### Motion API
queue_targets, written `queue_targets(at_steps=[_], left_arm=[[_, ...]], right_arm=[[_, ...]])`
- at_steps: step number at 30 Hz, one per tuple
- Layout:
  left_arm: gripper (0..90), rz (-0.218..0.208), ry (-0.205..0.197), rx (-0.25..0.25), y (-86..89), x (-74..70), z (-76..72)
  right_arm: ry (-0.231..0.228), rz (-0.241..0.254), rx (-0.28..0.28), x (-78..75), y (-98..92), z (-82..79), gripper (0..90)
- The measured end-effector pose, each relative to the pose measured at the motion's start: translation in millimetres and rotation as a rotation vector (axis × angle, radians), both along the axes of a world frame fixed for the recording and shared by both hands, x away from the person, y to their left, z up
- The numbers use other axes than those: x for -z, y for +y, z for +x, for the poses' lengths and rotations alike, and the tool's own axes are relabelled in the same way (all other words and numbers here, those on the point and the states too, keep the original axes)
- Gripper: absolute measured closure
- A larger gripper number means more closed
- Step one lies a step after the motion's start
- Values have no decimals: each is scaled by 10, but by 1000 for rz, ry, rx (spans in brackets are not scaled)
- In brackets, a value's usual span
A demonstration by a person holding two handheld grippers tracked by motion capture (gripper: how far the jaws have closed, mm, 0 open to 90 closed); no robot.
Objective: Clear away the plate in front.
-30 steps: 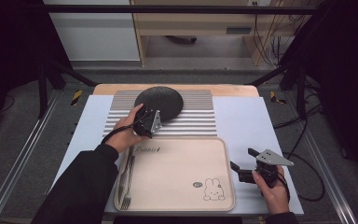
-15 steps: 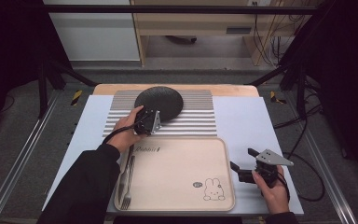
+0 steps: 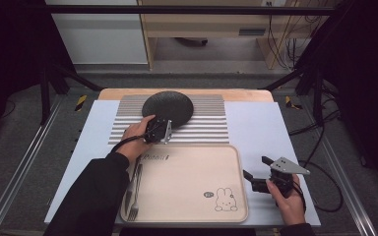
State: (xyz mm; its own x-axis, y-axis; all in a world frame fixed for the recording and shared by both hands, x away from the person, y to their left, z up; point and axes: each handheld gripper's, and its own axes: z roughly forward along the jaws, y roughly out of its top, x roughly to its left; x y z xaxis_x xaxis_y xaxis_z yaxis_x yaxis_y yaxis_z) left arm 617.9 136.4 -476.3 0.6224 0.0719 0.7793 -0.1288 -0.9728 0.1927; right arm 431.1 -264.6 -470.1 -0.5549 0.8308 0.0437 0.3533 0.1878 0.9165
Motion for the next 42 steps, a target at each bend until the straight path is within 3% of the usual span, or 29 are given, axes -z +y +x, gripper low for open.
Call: queue_targets(at_steps=[13, 23, 28, 39, 42], left_arm=[[581, 26, -36, 1, -35, 55, 25], [720, 40, -7, 7, -47, 79, 8], [739, 44, -3, 6, -51, 80, 7], [785, 126, -78, 21, -114, 144, -44], [798, 118, -95, 39, -94, 149, -52]], right_arm=[[4, 7, 1, 5, -7, 7, 95], [3, 3, 0, 9, -5, 12, 95], [6, 2, 1, 11, -3, 12, 95], [7, 13, 3, 8, -7, 9, 95], [7, 18, 3, 7, -8, 8, 95]])
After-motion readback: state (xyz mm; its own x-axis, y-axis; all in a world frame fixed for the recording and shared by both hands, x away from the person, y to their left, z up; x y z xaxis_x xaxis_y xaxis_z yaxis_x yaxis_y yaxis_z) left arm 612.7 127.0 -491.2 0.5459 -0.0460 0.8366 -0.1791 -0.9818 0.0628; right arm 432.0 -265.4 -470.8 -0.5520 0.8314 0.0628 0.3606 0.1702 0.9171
